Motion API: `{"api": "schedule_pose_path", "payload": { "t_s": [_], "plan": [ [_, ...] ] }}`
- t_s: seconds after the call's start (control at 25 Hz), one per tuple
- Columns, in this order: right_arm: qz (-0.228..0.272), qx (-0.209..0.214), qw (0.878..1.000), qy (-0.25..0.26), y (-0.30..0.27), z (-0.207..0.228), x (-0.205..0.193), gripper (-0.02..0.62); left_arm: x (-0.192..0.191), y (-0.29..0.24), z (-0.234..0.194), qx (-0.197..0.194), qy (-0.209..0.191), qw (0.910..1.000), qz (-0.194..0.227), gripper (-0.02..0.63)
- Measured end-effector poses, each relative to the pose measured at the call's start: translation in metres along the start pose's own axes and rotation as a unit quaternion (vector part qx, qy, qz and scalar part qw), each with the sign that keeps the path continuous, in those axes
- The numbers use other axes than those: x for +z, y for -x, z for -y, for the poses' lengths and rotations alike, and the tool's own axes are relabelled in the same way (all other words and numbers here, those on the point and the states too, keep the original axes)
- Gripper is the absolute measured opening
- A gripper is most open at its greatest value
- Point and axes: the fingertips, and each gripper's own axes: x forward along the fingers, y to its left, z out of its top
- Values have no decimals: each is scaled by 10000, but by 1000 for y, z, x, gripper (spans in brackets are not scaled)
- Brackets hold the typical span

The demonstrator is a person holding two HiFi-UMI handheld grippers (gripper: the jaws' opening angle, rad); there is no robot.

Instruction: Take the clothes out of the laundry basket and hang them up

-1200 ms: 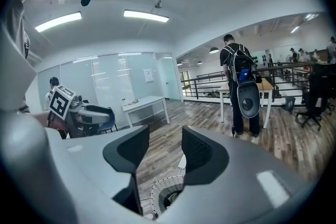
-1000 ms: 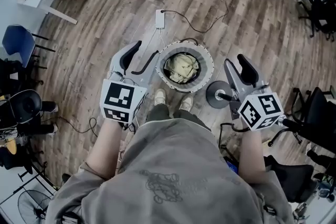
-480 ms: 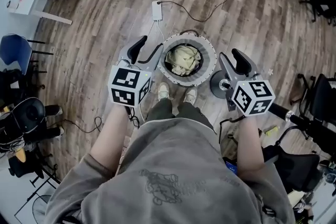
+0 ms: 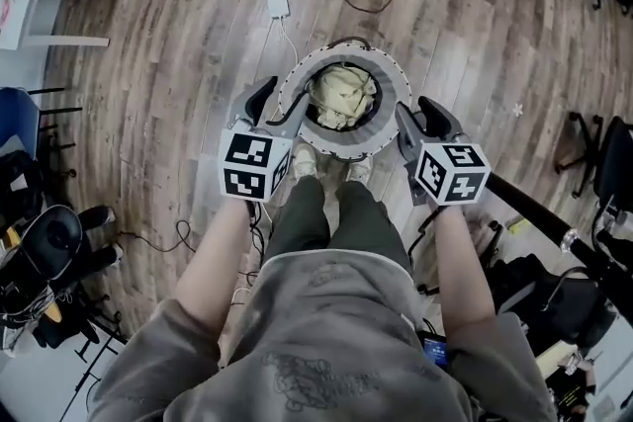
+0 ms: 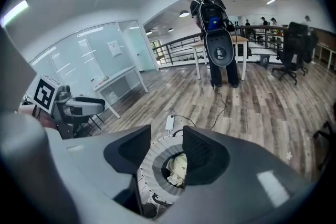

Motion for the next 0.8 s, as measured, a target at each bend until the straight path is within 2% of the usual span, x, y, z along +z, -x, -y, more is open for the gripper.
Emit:
{"api": "schedule_pose_path", "payload": {
  "t_s": [0.16,0.28,0.48,0.6,0.8],
  "plan": [
    [-337,-160,9987,-341,-53,24,-49,202,-45,-50,-13,-41,162,9999,-28,221],
    [-608,-245,9969,-426,-90,40,-83,202,-82,-85,-21,-71,195,9994,-278,221],
    [-984,-264,9927,-643,-140,67,-135,206,-134,-132,-21,-217,514,9966,-612,221],
    [-1086,-86,9851,-1330,-164,72,-161,216,-166,-153,-15,-346,537,9949,-781,221],
    [-1218,-194,9809,-1501,-219,93,-202,225,-217,-206,-17,-399,391,9930,-1036,221]
  ]
}}
